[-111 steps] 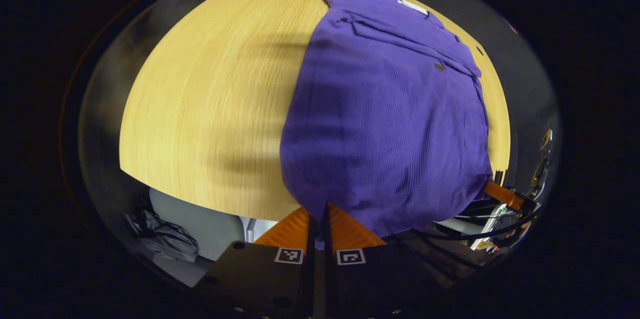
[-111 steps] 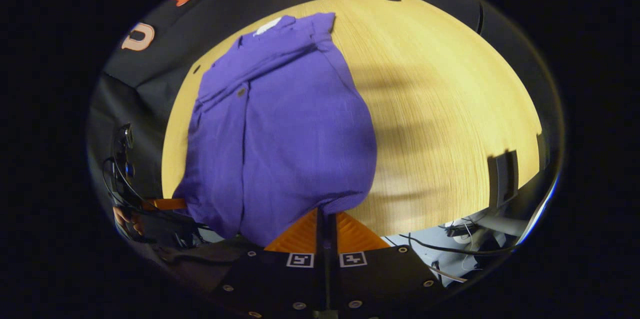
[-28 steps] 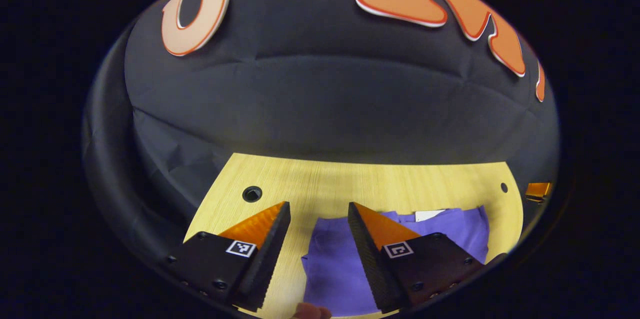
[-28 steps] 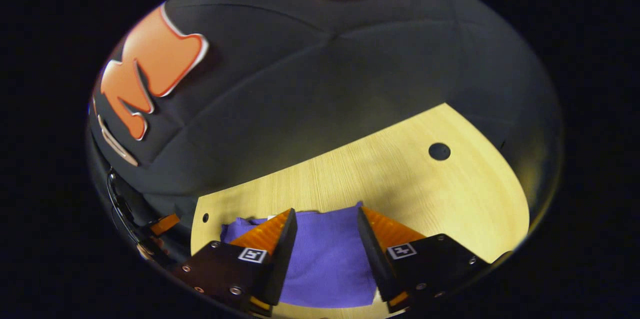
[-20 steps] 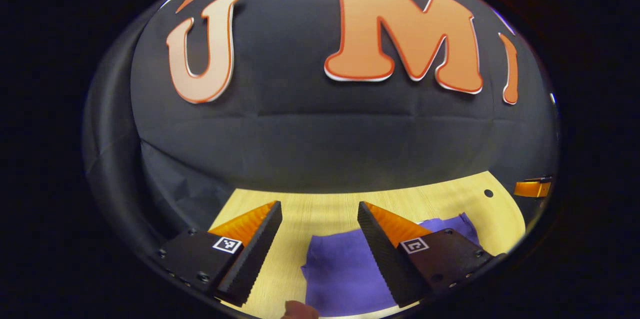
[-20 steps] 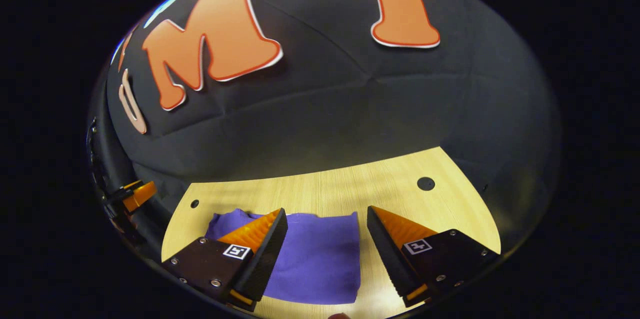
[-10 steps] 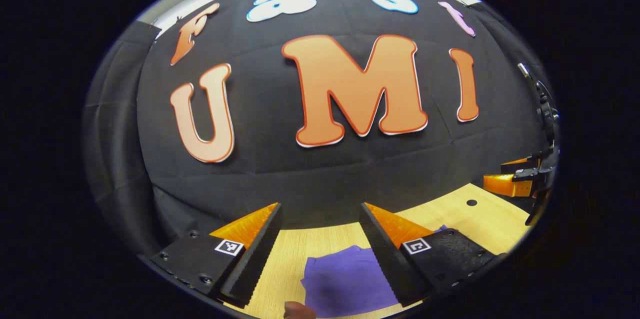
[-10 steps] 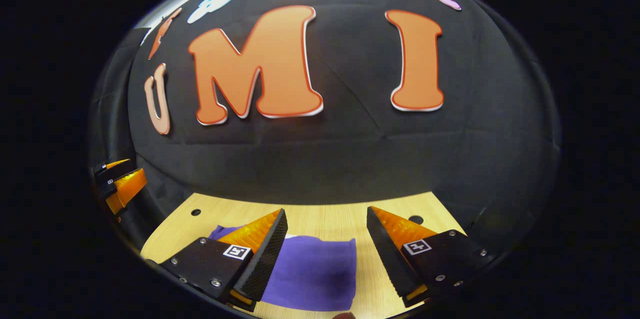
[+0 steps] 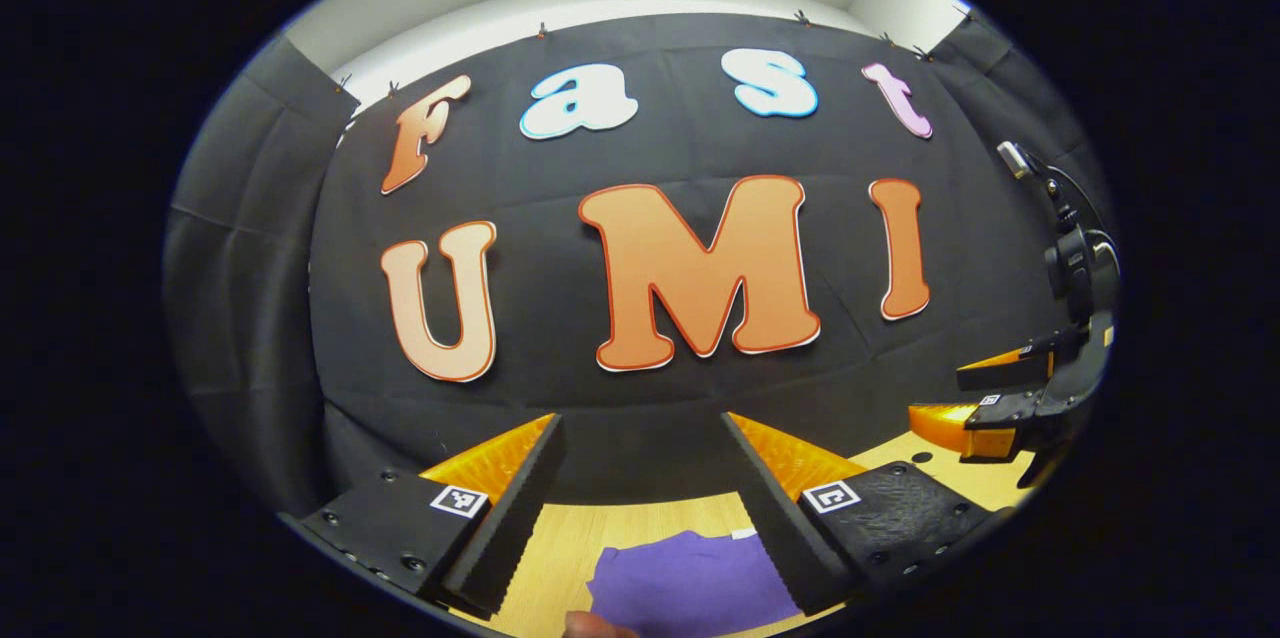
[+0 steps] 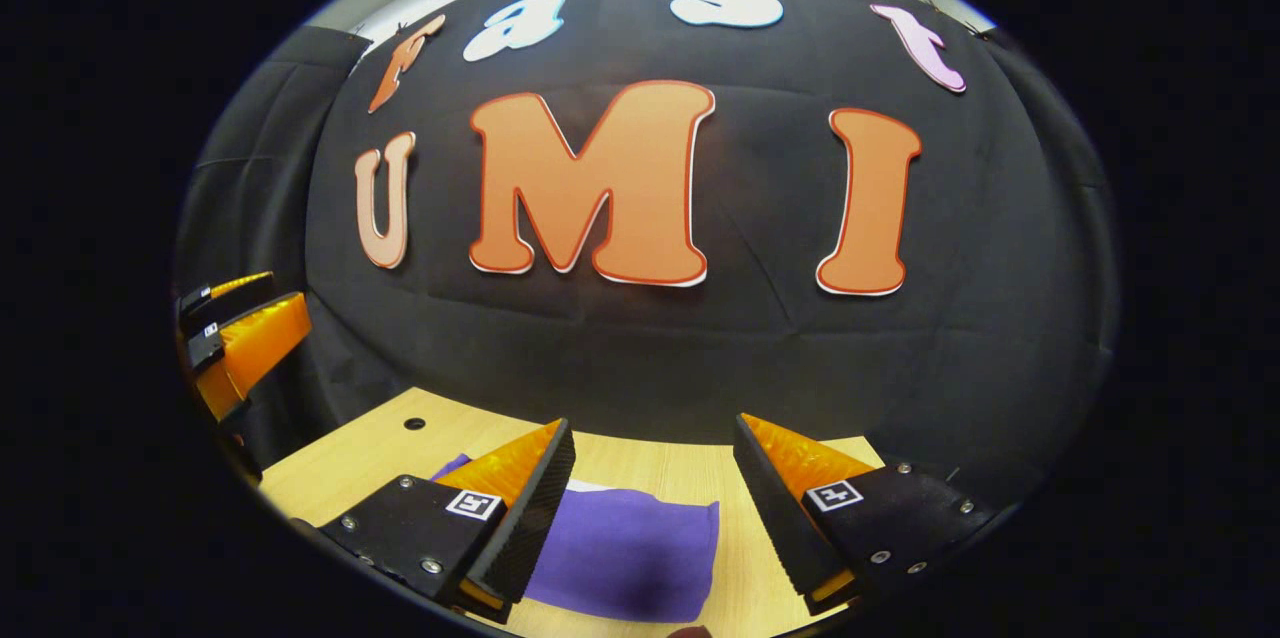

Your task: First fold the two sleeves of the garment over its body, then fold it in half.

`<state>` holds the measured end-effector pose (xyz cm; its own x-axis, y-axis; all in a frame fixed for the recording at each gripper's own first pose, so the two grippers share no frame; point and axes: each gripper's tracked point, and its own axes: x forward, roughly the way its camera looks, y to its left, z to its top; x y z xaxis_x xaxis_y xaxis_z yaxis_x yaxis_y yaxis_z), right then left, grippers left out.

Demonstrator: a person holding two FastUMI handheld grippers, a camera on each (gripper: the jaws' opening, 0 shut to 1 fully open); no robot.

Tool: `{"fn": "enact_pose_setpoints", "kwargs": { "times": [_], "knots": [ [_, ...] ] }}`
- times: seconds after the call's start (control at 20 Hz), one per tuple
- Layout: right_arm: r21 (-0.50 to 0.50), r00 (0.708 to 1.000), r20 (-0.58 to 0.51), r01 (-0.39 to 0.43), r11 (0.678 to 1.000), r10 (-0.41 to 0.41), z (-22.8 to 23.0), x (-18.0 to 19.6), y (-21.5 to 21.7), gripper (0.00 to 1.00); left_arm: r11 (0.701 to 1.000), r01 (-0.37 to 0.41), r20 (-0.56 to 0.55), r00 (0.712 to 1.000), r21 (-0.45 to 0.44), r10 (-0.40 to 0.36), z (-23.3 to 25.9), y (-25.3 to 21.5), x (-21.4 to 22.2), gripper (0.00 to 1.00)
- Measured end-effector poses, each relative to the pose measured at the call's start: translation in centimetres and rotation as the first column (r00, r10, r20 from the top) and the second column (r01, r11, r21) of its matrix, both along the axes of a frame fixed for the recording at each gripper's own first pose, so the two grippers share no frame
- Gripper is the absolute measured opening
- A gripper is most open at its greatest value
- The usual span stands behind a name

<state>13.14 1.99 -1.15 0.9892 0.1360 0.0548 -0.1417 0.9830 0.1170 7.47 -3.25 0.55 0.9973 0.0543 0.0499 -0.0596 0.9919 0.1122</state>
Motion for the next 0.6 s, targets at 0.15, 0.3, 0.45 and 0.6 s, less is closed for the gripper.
{"fn": "enact_pose_setpoints", "kwargs": {
  "times": [0.15,0.3,0.45,0.6],
  "knots": [
    [0.023,1.0,0.018,0.005,1.0,-0.006,-0.2,-2.5,1.0,0.94,1.0,0.028,0.056,0.998,-0.002,-0.028,0.8,-0.1,-2.7,0.98],
    [0.045,0.999,0.033,0.005,0.999,-0.006,-0.4,-5.5,1.9,0.94,0.997,0.076,0.089,0.993,0.032,-0.078,1.1,-0.9,-6.0,1.0],
    [0.031,0.998,0.046,0.031,0.999,-0.032,-0.7,-7.8,2.3,0.94,0.992,0.119,0.087,0.989,0.033,-0.122,0.5,-1.7,-8.3,0.97],
    [0.02,0.998,0.054,0.023,1.0,-0.024,-0.6,-10.5,3.5,0.94,0.992,0.125,0.098,0.987,0.029,-0.128,0.8,-1.5,-10.1,0.97]
  ]
}}
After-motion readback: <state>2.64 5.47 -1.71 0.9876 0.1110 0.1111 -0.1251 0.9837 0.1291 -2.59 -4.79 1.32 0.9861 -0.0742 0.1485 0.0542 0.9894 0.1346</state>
